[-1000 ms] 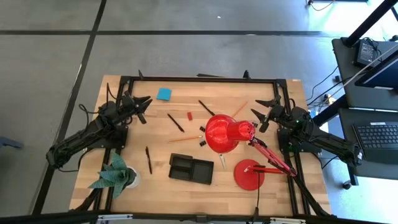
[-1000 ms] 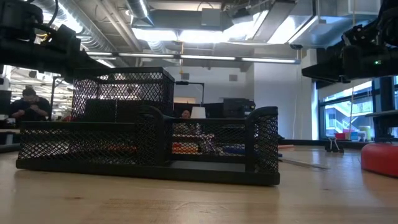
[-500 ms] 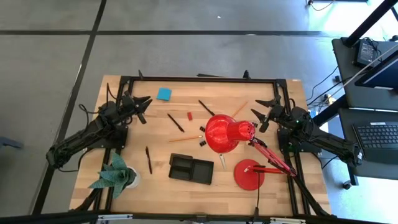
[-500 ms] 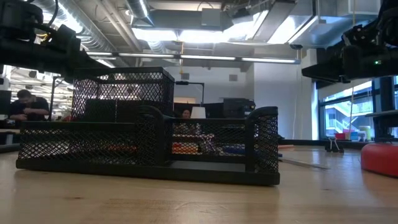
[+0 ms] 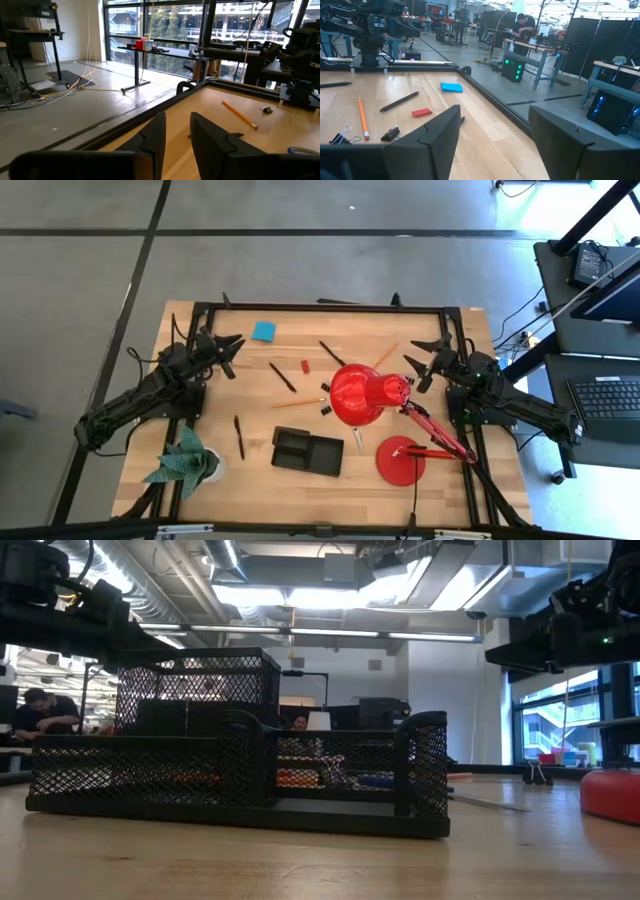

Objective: Pick and place office supplies into organizer

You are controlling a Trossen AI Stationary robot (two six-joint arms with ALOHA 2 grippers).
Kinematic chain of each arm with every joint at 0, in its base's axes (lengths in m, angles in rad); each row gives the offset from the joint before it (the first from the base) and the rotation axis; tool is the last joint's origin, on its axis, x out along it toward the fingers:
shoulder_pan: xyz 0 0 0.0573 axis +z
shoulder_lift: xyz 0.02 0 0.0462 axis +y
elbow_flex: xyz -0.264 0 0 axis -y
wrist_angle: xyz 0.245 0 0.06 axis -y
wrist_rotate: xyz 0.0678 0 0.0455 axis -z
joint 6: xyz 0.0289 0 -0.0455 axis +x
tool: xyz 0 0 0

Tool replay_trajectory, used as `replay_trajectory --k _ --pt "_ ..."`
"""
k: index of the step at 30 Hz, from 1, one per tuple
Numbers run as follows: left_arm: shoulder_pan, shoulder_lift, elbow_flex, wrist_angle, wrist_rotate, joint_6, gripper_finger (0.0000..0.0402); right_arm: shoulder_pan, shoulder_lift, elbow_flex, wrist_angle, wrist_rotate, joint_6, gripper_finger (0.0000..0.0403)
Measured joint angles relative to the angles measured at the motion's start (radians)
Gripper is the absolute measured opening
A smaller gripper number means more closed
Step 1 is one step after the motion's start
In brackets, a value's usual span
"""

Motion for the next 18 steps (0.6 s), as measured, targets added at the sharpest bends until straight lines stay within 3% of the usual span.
replay_trajectory --k 18 --pt "0.0 0.0 0.0 0.008 0.0 0.093 0.0082 0.0 0.0 0.0 0.0 0.0 0.0 0.0237"
